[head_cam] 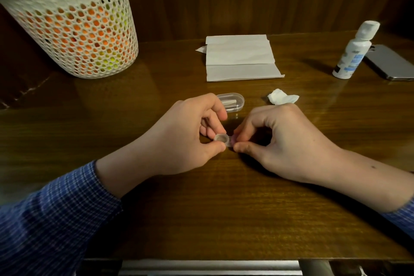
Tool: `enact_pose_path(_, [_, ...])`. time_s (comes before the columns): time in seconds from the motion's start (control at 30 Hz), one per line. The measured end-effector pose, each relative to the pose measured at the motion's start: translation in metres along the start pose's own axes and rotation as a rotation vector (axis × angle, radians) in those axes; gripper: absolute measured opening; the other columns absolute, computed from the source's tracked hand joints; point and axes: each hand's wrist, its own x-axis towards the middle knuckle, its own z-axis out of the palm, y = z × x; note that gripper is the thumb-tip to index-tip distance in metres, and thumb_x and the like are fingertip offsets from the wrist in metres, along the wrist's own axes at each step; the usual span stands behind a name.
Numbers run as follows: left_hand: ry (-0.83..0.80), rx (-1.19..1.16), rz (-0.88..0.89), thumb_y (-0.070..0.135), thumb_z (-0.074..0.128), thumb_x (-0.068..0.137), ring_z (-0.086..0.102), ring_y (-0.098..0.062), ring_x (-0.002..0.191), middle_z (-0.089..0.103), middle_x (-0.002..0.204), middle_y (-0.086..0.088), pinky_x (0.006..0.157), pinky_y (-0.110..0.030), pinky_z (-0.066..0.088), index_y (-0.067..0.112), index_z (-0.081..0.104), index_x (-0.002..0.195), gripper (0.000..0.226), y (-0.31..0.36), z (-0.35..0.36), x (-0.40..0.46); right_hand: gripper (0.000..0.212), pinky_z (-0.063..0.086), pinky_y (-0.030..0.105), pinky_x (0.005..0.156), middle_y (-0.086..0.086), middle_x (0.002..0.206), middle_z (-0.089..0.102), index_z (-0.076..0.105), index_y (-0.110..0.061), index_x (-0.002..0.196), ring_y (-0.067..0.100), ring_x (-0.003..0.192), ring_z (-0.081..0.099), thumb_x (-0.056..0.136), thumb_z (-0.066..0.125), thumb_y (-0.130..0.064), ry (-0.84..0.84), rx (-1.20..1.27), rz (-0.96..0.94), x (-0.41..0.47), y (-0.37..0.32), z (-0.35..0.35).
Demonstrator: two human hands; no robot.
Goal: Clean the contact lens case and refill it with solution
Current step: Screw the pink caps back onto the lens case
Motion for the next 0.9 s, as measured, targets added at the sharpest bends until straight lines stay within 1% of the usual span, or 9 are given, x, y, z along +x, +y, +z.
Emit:
enact_pose_path(0.1, [0.002, -0.003, 0.002, 0.015, 0.087, 0.079, 0.072, -0.002, 0.085, 0.074, 0.089, 0.011, 0.077, -0.024, 0.060, 0.020, 0.063, 0.115, 0.043, 0.001, 0.001, 0.000, 0.010, 0.058, 0.021, 0.084, -0.020, 0.085, 0.073, 0.078, -0.028, 0.076, -0.006, 0.089, 0.068, 0.080, 0.086, -0.023, 0.002, -0.016, -0.004, 0.000, 0.000, 0.000])
enact_pose_path(0.23, [-0.005, -0.033, -0.008, 0.016, 0.087, 0.080, 0.072, -0.005, 0.087, 0.075, 0.091, 0.010, 0.079, -0.027, 0.060, 0.022, 0.061, 0.121, 0.048, -0.001, -0.001, -0.001, 0.009, 0.058, 0.022, 0.085, -0.017, 0.089, 0.074, 0.078, -0.027, 0.077, -0.006, 0.090, 0.069, 0.082, 0.084, -0.023, -0.033, -0.001, -0.024, 0.001, 0.003, -0.004])
enact_pose_path(0.37, [-0.035, -0.009, 0.033, 0.019, 0.086, 0.081, 0.071, -0.005, 0.091, 0.073, 0.095, 0.012, 0.080, -0.022, 0.058, 0.021, 0.058, 0.130, 0.056, 0.000, -0.002, -0.001, 0.007, 0.058, 0.024, 0.090, -0.018, 0.097, 0.074, 0.077, -0.029, 0.081, -0.006, 0.098, 0.067, 0.083, 0.083, -0.026, -0.085, -0.024, -0.045, 0.004, 0.005, -0.009])
enact_pose_path(0.5, [-0.085, 0.062, 0.070, 0.029, 0.087, 0.079, 0.068, -0.002, 0.095, 0.068, 0.102, 0.015, 0.080, -0.016, 0.056, 0.025, 0.054, 0.135, 0.065, 0.001, -0.007, 0.000, 0.009, 0.053, 0.018, 0.092, -0.020, 0.112, 0.068, 0.074, -0.031, 0.080, -0.006, 0.107, 0.062, 0.081, 0.083, -0.031, -0.058, -0.082, -0.059, 0.003, 0.006, -0.011])
enact_pose_path(0.53, [-0.093, 0.077, 0.070, 0.031, 0.087, 0.078, 0.067, 0.000, 0.096, 0.067, 0.105, 0.016, 0.080, -0.016, 0.056, 0.027, 0.053, 0.137, 0.068, 0.001, -0.009, 0.000, 0.011, 0.052, 0.017, 0.090, -0.020, 0.111, 0.066, 0.073, -0.032, 0.080, -0.004, 0.105, 0.061, 0.079, 0.084, -0.033, -0.048, -0.097, -0.056, 0.003, 0.006, -0.012])
enact_pose_path(0.6, [-0.103, 0.088, 0.064, 0.029, 0.088, 0.077, 0.067, 0.001, 0.096, 0.065, 0.106, 0.018, 0.080, -0.015, 0.057, 0.029, 0.050, 0.140, 0.073, 0.000, -0.012, -0.002, 0.015, 0.051, 0.018, 0.081, -0.019, 0.098, 0.064, 0.068, -0.033, 0.078, 0.001, 0.094, 0.062, 0.077, 0.083, -0.037, -0.020, -0.116, -0.042, 0.001, 0.008, -0.014])
enact_pose_path(0.7, [-0.113, 0.102, 0.044, 0.015, 0.085, 0.078, 0.067, 0.003, 0.095, 0.066, 0.100, 0.019, 0.080, -0.015, 0.057, 0.031, 0.045, 0.143, 0.078, -0.004, -0.014, -0.002, 0.018, 0.053, 0.022, 0.063, -0.017, 0.082, 0.065, 0.066, -0.033, 0.078, 0.005, 0.074, 0.064, 0.078, 0.082, -0.042, -0.019, -0.113, -0.001, 0.000, 0.010, -0.016])
enact_pose_path(0.73, [-0.116, 0.108, 0.036, 0.012, 0.083, 0.079, 0.067, 0.004, 0.095, 0.067, 0.098, 0.019, 0.081, -0.015, 0.057, 0.032, 0.044, 0.144, 0.079, -0.005, -0.014, -0.002, 0.018, 0.054, 0.023, 0.061, -0.017, 0.080, 0.066, 0.067, -0.033, 0.079, 0.006, 0.072, 0.065, 0.079, 0.082, -0.042, -0.026, -0.102, 0.004, 0.000, 0.010, -0.015])
enact_pose_path(0.9, [-0.109, 0.111, 0.030, 0.003, 0.078, 0.082, 0.068, 0.004, 0.094, 0.068, 0.096, 0.019, 0.082, -0.015, 0.057, 0.032, 0.041, 0.147, 0.080, -0.008, -0.014, -0.001, 0.012, 0.056, 0.026, 0.065, -0.018, 0.081, 0.070, 0.070, -0.034, 0.080, 0.005, 0.075, 0.068, 0.081, 0.082, -0.037, -0.050, -0.073, 0.017, 0.001, 0.011, -0.013])
